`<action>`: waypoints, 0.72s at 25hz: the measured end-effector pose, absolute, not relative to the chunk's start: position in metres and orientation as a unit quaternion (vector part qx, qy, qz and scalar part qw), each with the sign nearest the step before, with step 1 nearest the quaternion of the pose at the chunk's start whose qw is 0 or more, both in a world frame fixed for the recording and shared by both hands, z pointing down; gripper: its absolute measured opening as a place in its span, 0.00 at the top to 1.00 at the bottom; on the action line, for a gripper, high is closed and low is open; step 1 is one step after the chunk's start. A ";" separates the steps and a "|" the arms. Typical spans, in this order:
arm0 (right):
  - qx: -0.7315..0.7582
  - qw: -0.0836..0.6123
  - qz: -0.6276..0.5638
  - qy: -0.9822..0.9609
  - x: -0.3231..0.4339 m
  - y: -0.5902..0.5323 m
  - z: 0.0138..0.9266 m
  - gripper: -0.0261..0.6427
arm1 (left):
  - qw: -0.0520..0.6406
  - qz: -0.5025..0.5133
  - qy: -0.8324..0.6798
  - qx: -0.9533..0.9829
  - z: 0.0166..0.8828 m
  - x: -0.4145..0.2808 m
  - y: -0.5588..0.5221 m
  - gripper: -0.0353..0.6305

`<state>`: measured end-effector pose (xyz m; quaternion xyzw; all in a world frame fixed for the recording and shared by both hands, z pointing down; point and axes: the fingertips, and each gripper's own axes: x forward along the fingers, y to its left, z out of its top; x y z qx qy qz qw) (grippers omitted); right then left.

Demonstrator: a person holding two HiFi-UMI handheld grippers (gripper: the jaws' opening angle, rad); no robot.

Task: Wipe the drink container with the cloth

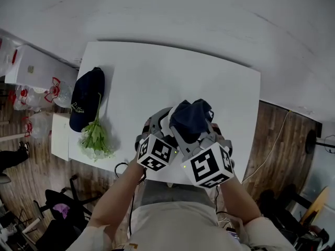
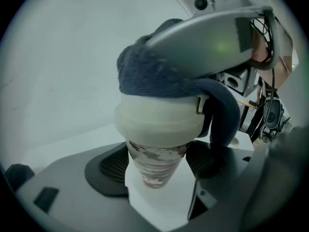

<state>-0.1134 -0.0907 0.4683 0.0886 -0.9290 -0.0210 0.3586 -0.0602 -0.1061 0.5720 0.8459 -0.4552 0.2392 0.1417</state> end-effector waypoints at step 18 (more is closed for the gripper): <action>0.184 0.311 0.054 -0.931 -0.099 -0.138 0.463 0.85 | 0.171 0.270 -0.407 0.856 0.573 -0.060 -0.105 0.37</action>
